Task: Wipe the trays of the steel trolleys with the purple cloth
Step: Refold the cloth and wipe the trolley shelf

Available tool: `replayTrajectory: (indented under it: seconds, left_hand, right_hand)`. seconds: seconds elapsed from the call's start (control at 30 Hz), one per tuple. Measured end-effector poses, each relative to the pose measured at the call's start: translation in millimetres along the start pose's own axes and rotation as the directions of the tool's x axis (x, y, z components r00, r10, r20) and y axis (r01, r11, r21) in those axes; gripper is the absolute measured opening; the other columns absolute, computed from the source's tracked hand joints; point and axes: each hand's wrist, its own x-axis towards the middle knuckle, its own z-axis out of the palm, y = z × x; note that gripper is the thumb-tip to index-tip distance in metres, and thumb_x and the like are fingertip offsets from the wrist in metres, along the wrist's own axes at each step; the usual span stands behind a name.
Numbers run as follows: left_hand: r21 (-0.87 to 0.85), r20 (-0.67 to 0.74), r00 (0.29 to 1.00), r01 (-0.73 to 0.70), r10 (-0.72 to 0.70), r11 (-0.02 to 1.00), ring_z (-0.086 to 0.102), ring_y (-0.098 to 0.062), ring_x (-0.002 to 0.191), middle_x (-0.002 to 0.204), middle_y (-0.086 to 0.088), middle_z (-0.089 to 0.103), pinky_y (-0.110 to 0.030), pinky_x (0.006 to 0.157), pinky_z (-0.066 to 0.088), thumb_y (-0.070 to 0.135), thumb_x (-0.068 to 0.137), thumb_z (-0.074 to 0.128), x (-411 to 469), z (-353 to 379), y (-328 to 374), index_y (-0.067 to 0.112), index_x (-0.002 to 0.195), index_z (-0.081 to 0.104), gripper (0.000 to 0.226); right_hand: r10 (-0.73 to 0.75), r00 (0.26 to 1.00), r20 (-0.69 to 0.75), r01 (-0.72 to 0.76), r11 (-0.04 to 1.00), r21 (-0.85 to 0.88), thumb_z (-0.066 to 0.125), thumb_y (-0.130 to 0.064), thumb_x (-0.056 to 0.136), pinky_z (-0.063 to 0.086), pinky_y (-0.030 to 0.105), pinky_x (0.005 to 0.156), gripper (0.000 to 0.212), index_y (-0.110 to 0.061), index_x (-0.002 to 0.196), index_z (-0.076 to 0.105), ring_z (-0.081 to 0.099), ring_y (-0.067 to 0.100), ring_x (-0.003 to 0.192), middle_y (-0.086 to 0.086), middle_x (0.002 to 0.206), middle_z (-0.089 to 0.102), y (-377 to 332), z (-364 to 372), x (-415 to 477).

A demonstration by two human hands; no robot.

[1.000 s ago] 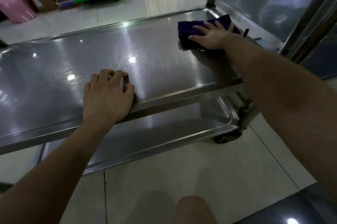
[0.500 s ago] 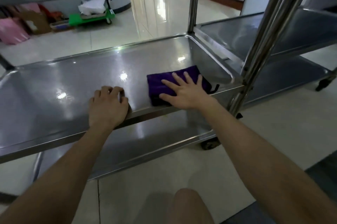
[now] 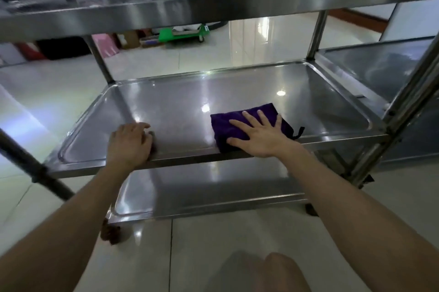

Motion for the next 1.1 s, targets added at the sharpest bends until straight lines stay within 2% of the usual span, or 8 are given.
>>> replayTrajectory:
  seconds: [0.13,0.33,0.47,0.57,0.77,0.9,1.0,1.1]
  left_hand:
    - [0.058,0.066,0.997,0.028,-0.031,0.998,0.053,-0.037,0.129,0.143,-0.012,0.057,-0.054,0.111,0.041,0.046,0.106,0.049,3.0,14.2,-16.7,0.023,0.137,0.058,0.04]
    - [0.043,-0.013,1.0,0.018,-0.017,0.999,0.052,-0.035,0.132,0.145,-0.01,0.055,-0.053,0.112,0.04,0.053,0.105,0.038,0.9,27.2,-15.7,0.022,0.14,0.054,0.049]
    - [0.004,-0.065,0.998,0.023,-0.022,1.0,0.055,-0.034,0.128,0.14,-0.009,0.058,-0.053,0.109,0.043,0.057,0.099,0.029,-1.5,31.3,-17.2,0.026,0.136,0.056,0.056]
    - [-0.036,-0.078,0.996,0.044,-0.047,0.998,0.053,-0.031,0.128,0.14,-0.004,0.057,-0.05,0.109,0.041,0.056,0.1,0.026,-5.3,33.3,-21.6,0.031,0.133,0.057,0.051]
    - [-0.071,-0.1,0.994,0.026,-0.033,0.997,0.052,-0.03,0.131,0.142,-0.003,0.057,-0.048,0.11,0.039,0.046,0.102,0.032,-15.4,31.6,-25.3,0.028,0.136,0.059,0.047]
    - [-0.081,-0.087,0.996,0.015,-0.022,0.997,0.051,-0.029,0.132,0.143,-0.005,0.056,-0.048,0.113,0.04,0.04,0.106,0.036,-17.9,30.4,-21.5,0.025,0.138,0.057,0.041]
    - [-0.105,-0.09,0.996,0.015,-0.025,0.994,0.052,-0.031,0.131,0.144,-0.006,0.058,-0.047,0.113,0.039,0.036,0.109,0.038,-25.4,29.3,-18.4,0.023,0.139,0.06,0.039]
    - [-0.212,-0.078,0.997,0.002,-0.019,0.977,0.054,-0.03,0.132,0.143,-0.009,0.06,-0.047,0.116,0.041,0.03,0.111,0.041,-33.5,22.3,-13.9,0.019,0.141,0.06,0.038]
  right_hand:
    - [0.017,1.0,0.008,-0.017,1.0,-0.013,0.004,-0.115,0.061,-0.026,0.075,0.118,0.109,-0.068,0.159,-0.006,-0.021,0.033,0.165,-0.013,0.181,-0.013,4.8,-3.0,39.3]
    - [0.074,0.997,0.031,-0.072,0.997,-0.038,0.009,-0.109,0.071,-0.024,0.079,0.116,0.106,-0.062,0.165,-0.003,-0.022,0.037,0.164,-0.009,0.181,-0.016,-31.9,-22.1,108.9]
    - [0.008,0.999,0.041,-0.005,0.998,-0.065,0.015,-0.1,0.085,-0.024,0.082,0.114,0.095,-0.057,0.167,-0.004,-0.022,0.042,0.163,-0.004,0.181,-0.015,-90.0,-22.3,149.6]
    - [-0.064,0.996,0.067,0.07,0.993,-0.091,0.013,-0.1,0.086,-0.026,0.081,0.113,0.092,-0.058,0.167,-0.003,-0.022,0.042,0.163,-0.004,0.181,-0.016,-126.9,-11.3,157.9]
    - [-0.193,0.979,0.071,0.199,0.975,-0.094,0.009,-0.103,0.082,-0.03,0.075,0.114,0.09,-0.065,0.162,-0.006,-0.023,0.036,0.164,-0.01,0.18,-0.016,-137.5,14.2,103.1]
    - [-0.31,0.95,-0.044,0.305,0.948,-0.091,0.002,-0.102,0.084,-0.034,0.068,0.114,0.084,-0.067,0.16,-0.006,-0.018,0.03,0.166,-0.014,0.181,-0.01,-136.7,43.4,34.6]
    - [-0.332,0.932,-0.148,0.315,0.94,-0.129,0.002,-0.099,0.09,-0.026,0.07,0.12,0.08,-0.065,0.162,-0.002,-0.01,0.032,0.167,-0.011,0.182,-0.002,-142.0,54.9,3.7]
    - [-0.317,0.936,-0.154,0.298,0.945,-0.135,0.003,-0.098,0.09,-0.02,0.074,0.122,0.082,-0.063,0.164,0.0,-0.008,0.034,0.167,-0.009,0.182,-0.001,-143.4,52.3,-5.4]
